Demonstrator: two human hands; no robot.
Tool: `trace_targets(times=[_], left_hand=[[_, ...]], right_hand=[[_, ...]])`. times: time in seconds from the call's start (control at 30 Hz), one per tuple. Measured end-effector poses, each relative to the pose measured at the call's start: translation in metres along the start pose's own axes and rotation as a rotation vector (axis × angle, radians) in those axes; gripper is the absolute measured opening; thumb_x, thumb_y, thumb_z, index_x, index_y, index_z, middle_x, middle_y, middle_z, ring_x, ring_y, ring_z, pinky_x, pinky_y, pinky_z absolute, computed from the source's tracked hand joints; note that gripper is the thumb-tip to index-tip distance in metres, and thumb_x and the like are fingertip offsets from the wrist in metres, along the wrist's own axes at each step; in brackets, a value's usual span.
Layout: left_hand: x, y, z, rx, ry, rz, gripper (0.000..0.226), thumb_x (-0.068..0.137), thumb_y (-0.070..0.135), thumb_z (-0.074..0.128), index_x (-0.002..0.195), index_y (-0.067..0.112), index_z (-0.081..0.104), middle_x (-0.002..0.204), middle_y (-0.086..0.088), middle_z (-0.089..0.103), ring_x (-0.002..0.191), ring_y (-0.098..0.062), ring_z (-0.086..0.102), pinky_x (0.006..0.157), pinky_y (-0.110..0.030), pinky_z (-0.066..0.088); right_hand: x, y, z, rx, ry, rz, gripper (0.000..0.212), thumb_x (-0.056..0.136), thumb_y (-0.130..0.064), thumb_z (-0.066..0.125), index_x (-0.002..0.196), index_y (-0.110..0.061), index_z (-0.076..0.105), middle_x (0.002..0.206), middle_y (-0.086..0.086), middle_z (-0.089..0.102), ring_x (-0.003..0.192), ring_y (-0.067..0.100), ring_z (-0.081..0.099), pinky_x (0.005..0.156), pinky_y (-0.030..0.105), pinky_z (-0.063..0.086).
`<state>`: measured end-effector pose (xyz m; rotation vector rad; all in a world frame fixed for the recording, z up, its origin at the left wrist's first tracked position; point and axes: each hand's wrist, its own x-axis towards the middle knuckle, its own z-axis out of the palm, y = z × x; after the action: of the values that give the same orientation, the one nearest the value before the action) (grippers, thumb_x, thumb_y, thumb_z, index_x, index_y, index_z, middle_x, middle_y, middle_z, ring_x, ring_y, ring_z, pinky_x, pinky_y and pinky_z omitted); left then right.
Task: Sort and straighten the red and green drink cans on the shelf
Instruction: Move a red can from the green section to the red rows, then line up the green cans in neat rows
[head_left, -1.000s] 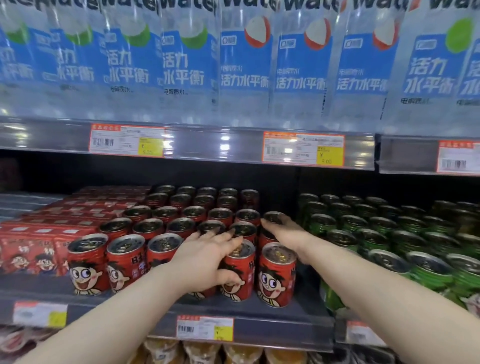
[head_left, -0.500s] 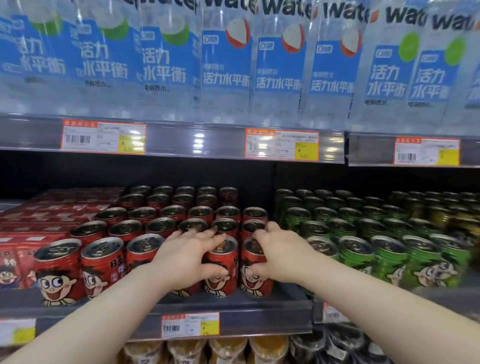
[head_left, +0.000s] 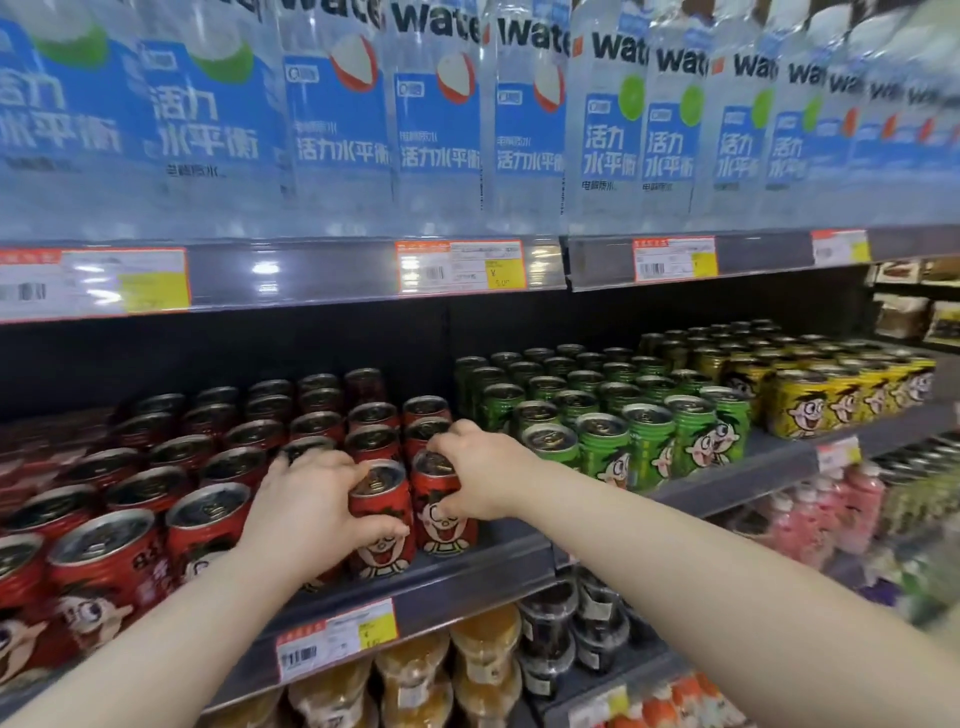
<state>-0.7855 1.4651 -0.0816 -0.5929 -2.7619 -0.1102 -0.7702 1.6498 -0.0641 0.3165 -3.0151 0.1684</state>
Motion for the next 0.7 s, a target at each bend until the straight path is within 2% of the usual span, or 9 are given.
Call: trace_targets(times=[0.1, 0.2, 0.3, 0.37, 0.43, 0.57, 0.7], left_hand=[[-0.001, -0.004, 0.001, -0.024, 0.009, 0.007, 0.084, 0.064, 0.078, 0.052, 0.132, 0.029, 0.049, 0.136, 0.007, 0.049, 0.129, -0.013, 0.039, 0.11, -0.038, 0.025], [0.0, -0.006, 0.001, -0.06, 0.025, 0.005, 0.093, 0.057, 0.085, 0.039, 0.13, 0.029, 0.052, 0.134, 0.006, 0.051, 0.126, -0.015, 0.044, 0.107, -0.039, 0.029], [0.004, -0.002, 0.001, -0.081, 0.104, -0.049, 0.101, 0.058, 0.092, 0.029, 0.131, 0.025, 0.05, 0.136, -0.001, 0.05, 0.125, -0.024, 0.046, 0.106, -0.05, 0.03], [0.01, 0.007, 0.003, -0.061, 0.209, -0.023, 0.095, 0.064, 0.086, 0.027, 0.127, 0.02, 0.055, 0.13, -0.007, 0.056, 0.121, -0.03, 0.051, 0.102, -0.057, 0.032], [0.017, 0.024, 0.003, -0.065, 0.263, 0.037, 0.088, 0.067, 0.077, 0.026, 0.122, 0.017, 0.059, 0.124, -0.01, 0.06, 0.117, -0.032, 0.054, 0.098, -0.06, 0.034], [0.04, 0.077, 0.006, -0.148, 0.246, 0.147, 0.087, 0.065, 0.077, 0.026, 0.124, 0.02, 0.057, 0.129, -0.006, 0.057, 0.122, -0.028, 0.05, 0.101, -0.052, 0.036], [0.075, 0.147, 0.019, -0.223, 0.112, 0.194, 0.102, 0.055, 0.082, 0.025, 0.137, 0.024, 0.042, 0.14, -0.001, 0.045, 0.129, -0.021, 0.041, 0.11, -0.042, 0.031]], right_hand=[[-0.003, -0.007, 0.003, -0.013, 0.014, 0.026, 0.07, 0.084, -0.037, 0.065, 0.142, -0.015, 0.032, 0.148, 0.009, 0.028, 0.124, 0.035, 0.047, 0.097, 0.042, 0.046], [-0.009, -0.007, 0.006, -0.043, 0.017, 0.024, 0.067, 0.087, -0.037, 0.06, 0.142, -0.014, 0.031, 0.151, 0.009, 0.025, 0.125, 0.035, 0.046, 0.094, 0.045, 0.048], [-0.018, 0.004, 0.003, 0.039, 0.042, 0.009, 0.07, 0.086, -0.04, 0.06, 0.145, -0.019, 0.028, 0.157, 0.006, 0.016, 0.131, 0.033, 0.041, 0.1, 0.046, 0.044], [-0.027, 0.018, -0.007, 0.091, 0.109, -0.013, 0.062, 0.088, -0.04, 0.059, 0.142, -0.021, 0.035, 0.154, 0.004, 0.021, 0.131, 0.03, 0.041, 0.103, 0.045, 0.042], [-0.037, 0.04, -0.021, 0.109, 0.169, -0.012, 0.049, 0.091, -0.039, 0.054, 0.136, -0.021, 0.045, 0.146, 0.002, 0.034, 0.127, 0.026, 0.044, 0.101, 0.041, 0.043], [-0.052, 0.113, -0.047, 0.087, 0.284, 0.075, 0.031, 0.094, -0.032, 0.05, 0.122, -0.021, 0.058, 0.128, 0.001, 0.052, 0.119, 0.024, 0.051, 0.098, 0.036, 0.043], [-0.063, 0.214, -0.062, 0.069, 0.285, 0.177, 0.031, 0.092, -0.028, 0.052, 0.121, -0.021, 0.059, 0.128, 0.003, 0.053, 0.12, 0.022, 0.05, 0.102, 0.031, 0.039]])
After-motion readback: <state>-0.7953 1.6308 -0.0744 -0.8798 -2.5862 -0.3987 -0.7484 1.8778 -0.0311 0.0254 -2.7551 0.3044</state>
